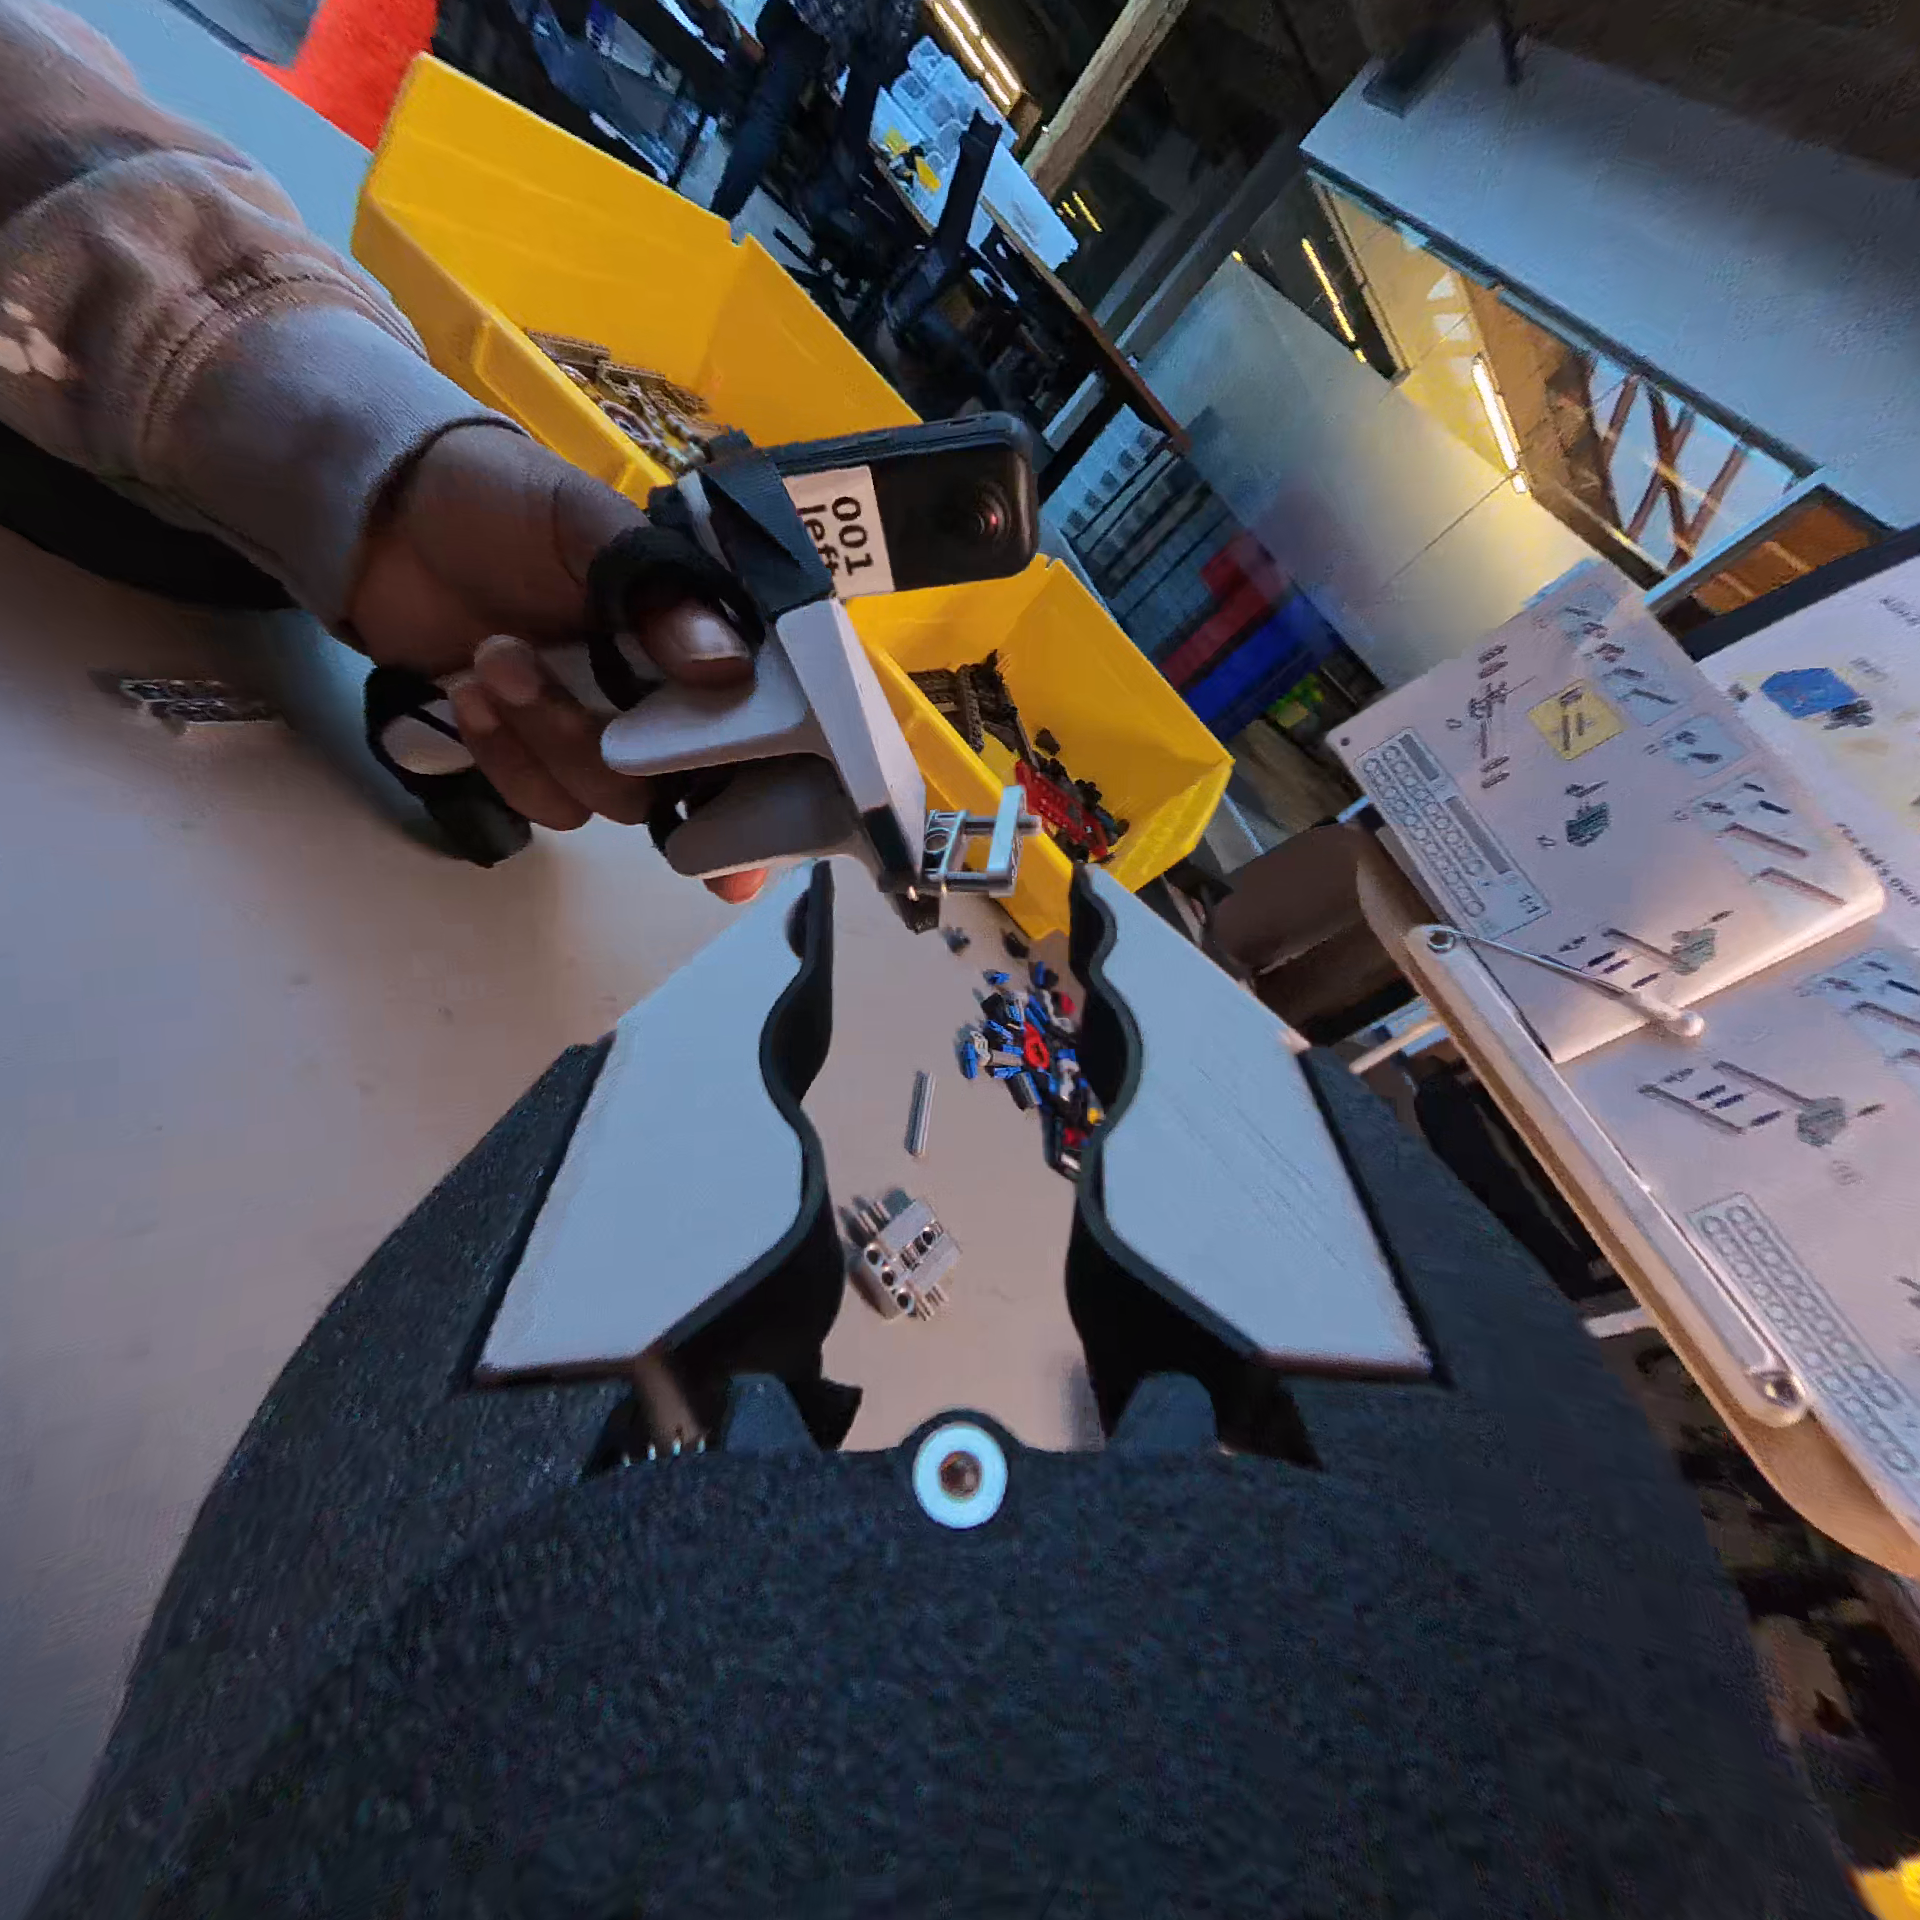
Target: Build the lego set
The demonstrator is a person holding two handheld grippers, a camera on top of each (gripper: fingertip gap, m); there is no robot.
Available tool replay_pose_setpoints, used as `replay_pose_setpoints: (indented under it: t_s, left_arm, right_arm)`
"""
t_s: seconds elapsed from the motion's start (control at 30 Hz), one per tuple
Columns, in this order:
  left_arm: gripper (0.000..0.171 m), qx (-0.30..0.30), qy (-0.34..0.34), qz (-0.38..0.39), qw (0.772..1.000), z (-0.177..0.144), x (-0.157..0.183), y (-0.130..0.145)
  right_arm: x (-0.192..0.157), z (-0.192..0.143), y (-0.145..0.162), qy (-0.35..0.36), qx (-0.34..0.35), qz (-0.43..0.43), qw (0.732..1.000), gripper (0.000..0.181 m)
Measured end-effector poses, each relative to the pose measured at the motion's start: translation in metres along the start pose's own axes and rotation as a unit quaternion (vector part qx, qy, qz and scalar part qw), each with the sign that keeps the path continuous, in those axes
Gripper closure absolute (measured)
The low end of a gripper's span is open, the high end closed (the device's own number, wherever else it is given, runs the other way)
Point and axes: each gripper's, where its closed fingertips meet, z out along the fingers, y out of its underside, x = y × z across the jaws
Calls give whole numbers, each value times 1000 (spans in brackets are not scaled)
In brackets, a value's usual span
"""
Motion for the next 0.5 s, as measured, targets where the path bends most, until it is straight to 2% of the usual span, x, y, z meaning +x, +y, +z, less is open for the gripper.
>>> replay_pose_setpoints:
  t_s: [0.07, 0.2, 0.5]
  left_arm:
    - [166, 5, 7, -14, 1000, 2, 1, 0]
    - [166, 18, 17, -40, 999, 6, 3, 0]
    - [166, 51, 47, -104, 992, 7, 8, -5]
  right_arm:
    - [3, 3, 2, 23, -7, -14, 1000, 144]
    - [0, 6, 2, 26, -6, -12, 1000, 153]
    - [3, 6, -1, 37, 5, -2, 999, 156]
